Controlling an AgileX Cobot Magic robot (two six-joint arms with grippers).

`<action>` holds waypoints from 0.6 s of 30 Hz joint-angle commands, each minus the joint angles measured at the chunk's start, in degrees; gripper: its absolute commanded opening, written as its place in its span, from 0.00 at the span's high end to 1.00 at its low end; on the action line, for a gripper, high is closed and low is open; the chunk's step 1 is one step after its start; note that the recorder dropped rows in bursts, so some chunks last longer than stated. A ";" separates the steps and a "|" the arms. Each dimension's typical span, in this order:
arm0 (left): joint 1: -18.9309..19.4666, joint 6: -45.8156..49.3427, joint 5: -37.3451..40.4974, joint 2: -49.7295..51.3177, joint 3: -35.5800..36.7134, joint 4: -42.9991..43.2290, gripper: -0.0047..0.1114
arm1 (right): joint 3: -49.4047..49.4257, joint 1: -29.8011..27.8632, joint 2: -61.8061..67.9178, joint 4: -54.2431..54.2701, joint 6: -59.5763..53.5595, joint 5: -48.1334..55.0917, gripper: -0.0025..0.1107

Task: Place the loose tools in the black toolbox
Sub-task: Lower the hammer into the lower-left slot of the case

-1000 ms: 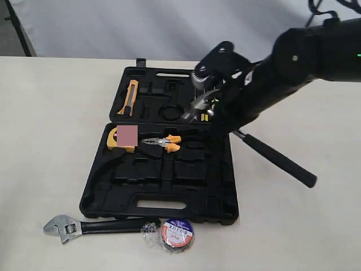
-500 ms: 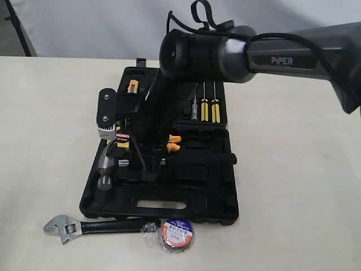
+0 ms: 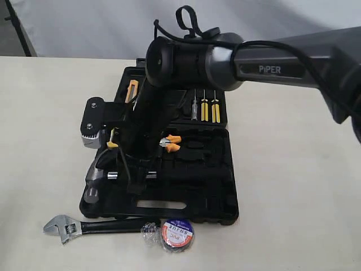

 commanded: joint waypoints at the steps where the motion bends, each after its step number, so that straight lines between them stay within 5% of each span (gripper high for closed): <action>1: 0.19 -0.59 -0.97 -0.46 0.53 -0.78 0.95 | -0.53 -0.04 1.16 -1.33 1.63 -0.49 0.98; 18: 0.19 -0.59 -0.97 -0.46 0.53 -0.78 0.95 | -0.53 -0.04 2.24 -2.71 5.67 -4.40 0.98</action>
